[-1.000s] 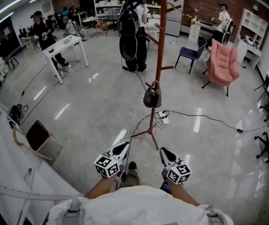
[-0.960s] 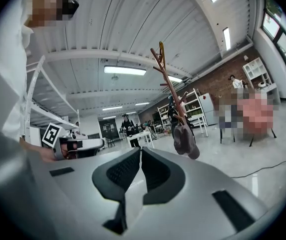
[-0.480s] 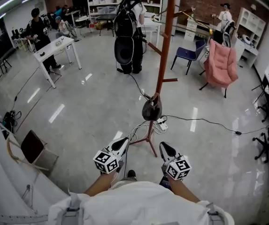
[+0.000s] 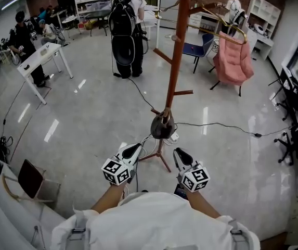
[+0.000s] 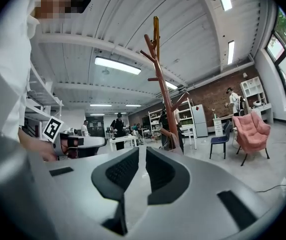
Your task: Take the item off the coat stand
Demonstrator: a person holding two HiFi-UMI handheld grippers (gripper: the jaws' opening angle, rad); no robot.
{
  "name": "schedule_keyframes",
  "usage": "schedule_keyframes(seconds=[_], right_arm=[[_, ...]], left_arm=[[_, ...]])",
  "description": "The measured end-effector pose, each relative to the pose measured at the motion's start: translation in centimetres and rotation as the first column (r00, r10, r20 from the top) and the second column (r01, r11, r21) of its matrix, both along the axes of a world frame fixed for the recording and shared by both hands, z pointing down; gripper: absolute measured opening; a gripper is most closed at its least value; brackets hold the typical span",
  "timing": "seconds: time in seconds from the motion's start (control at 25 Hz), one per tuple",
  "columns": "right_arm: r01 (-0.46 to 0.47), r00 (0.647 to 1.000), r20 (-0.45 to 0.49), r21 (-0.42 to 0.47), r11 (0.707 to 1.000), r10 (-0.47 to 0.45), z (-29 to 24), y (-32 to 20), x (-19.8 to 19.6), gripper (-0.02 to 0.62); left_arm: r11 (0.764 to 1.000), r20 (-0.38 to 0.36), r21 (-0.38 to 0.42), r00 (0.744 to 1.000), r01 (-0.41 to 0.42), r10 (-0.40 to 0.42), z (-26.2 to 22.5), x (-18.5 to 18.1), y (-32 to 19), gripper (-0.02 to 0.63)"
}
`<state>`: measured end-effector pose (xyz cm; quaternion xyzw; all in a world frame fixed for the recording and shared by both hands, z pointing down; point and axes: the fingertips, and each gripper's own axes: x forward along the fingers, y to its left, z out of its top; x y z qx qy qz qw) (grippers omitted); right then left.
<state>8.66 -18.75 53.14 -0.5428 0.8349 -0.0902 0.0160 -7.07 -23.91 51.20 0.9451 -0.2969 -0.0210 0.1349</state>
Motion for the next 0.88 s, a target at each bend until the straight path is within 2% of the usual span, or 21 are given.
schedule_keyframes(seconds=[0.16,0.28,0.36,0.68,0.76,0.88], right_arm=[[0.004,1.0,-0.019,-0.008,1.0,-0.004,0.9,-3.5,-0.2,0.04],[0.001,1.0,-0.022,-0.032,0.999,-0.002,2.2,-5.7,-0.3,0.093],[-0.002,1.0,-0.029,-0.049,0.999,0.001,2.7,-6.9,-0.1,0.103],[0.007,0.999,-0.05,-0.092,0.996,-0.012,4.6,-10.0,2.3,0.118],[0.024,0.998,-0.057,-0.106,0.994,-0.03,4.9,-10.5,2.9,0.123],[0.059,0.995,-0.068,-0.131,0.99,-0.068,4.9,-11.4,3.6,0.127]], left_arm=[[0.999,-0.008,-0.019,1.0,-0.027,0.027,1.6,0.6,-3.6,0.015],[0.998,-0.004,-0.028,0.999,-0.051,0.051,3.0,1.1,-5.7,0.017],[0.997,-0.001,-0.032,0.998,-0.068,0.068,3.5,1.6,-6.8,0.021],[0.99,0.049,-0.074,0.991,-0.123,0.127,6.7,4.5,-9.3,0.109],[0.988,0.061,-0.089,0.99,-0.125,0.131,7.1,5.5,-9.8,0.133],[0.989,0.077,-0.098,0.99,-0.106,0.114,7.1,6.8,-10.3,0.137]])
